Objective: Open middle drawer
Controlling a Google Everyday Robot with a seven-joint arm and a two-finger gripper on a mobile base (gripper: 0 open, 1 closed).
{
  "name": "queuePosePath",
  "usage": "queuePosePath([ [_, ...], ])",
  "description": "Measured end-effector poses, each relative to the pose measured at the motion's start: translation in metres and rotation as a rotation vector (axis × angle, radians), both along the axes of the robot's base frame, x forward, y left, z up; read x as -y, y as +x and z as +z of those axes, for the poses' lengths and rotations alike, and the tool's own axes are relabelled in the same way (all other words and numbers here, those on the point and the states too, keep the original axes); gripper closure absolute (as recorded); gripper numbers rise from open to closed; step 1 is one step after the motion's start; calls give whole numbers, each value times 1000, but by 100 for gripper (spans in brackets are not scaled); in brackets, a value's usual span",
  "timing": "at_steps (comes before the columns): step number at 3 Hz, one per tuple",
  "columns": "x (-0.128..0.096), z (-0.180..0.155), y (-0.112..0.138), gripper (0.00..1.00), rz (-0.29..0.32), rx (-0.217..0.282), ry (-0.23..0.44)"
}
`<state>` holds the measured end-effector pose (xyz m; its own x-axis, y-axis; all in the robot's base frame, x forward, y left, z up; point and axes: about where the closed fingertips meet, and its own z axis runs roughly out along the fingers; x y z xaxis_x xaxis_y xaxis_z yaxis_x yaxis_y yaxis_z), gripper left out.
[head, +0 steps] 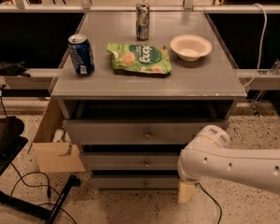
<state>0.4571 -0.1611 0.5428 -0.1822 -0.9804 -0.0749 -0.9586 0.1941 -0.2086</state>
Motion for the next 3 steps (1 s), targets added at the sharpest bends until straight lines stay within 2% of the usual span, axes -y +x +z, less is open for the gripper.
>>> queuePosePath([
  [1,-3,-36,20,0,37,24,-44],
  [2,0,-55,41,0,70,52,-70],
  [3,1,-72,60,0,97,67,-64],
])
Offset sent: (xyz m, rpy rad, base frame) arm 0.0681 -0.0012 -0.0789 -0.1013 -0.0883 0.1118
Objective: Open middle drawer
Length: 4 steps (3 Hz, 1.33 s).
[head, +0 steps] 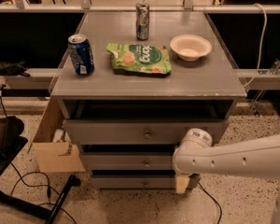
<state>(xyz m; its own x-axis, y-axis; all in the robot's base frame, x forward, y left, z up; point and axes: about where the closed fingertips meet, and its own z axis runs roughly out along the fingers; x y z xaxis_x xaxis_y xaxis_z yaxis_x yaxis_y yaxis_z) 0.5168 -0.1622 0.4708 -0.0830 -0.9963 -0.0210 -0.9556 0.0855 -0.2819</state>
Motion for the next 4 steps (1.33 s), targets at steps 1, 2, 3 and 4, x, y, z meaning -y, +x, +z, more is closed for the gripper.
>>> queuePosePath([
  [1,0,-17,17,0,22,5,22],
  [2,1,-34,28,0,27,-1,51],
  [3,2,-47,32,19,28,-6,80],
  [4,15,-60,19,42,9,-30,86],
])
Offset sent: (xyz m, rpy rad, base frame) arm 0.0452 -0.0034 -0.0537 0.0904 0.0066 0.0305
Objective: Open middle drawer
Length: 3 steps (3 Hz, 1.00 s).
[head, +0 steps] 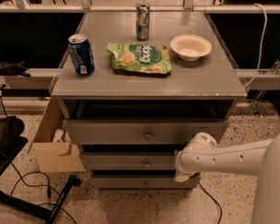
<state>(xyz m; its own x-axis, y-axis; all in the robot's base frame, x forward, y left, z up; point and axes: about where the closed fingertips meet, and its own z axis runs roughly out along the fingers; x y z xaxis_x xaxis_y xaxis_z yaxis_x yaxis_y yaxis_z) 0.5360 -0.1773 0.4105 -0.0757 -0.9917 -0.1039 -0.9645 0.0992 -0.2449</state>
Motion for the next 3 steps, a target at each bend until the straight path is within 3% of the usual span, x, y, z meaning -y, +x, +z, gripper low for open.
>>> queuePosePath([
  [1,18,-1,-19,64,-27,-25,-21],
  [2,18,5,-22,96,-30,-30,-27],
  [3,20,10,-24,100,-32,-35,-33],
])
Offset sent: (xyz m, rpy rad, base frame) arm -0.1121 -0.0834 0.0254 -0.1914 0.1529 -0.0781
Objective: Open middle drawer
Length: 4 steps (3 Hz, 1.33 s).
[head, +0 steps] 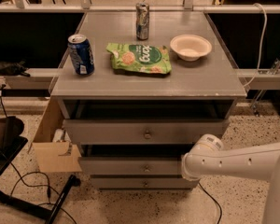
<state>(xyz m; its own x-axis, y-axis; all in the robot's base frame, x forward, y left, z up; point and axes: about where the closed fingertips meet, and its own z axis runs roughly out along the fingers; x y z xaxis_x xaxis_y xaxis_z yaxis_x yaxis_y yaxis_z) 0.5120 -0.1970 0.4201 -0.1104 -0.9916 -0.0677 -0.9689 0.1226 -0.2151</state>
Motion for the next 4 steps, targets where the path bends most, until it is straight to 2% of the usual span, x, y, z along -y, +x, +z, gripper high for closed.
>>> queuePosePath([
  [1,0,4,0,97,0,0,0],
  [3,0,4,0,51,0,0,0],
  [4,0,4,0,20,0,0,0],
])
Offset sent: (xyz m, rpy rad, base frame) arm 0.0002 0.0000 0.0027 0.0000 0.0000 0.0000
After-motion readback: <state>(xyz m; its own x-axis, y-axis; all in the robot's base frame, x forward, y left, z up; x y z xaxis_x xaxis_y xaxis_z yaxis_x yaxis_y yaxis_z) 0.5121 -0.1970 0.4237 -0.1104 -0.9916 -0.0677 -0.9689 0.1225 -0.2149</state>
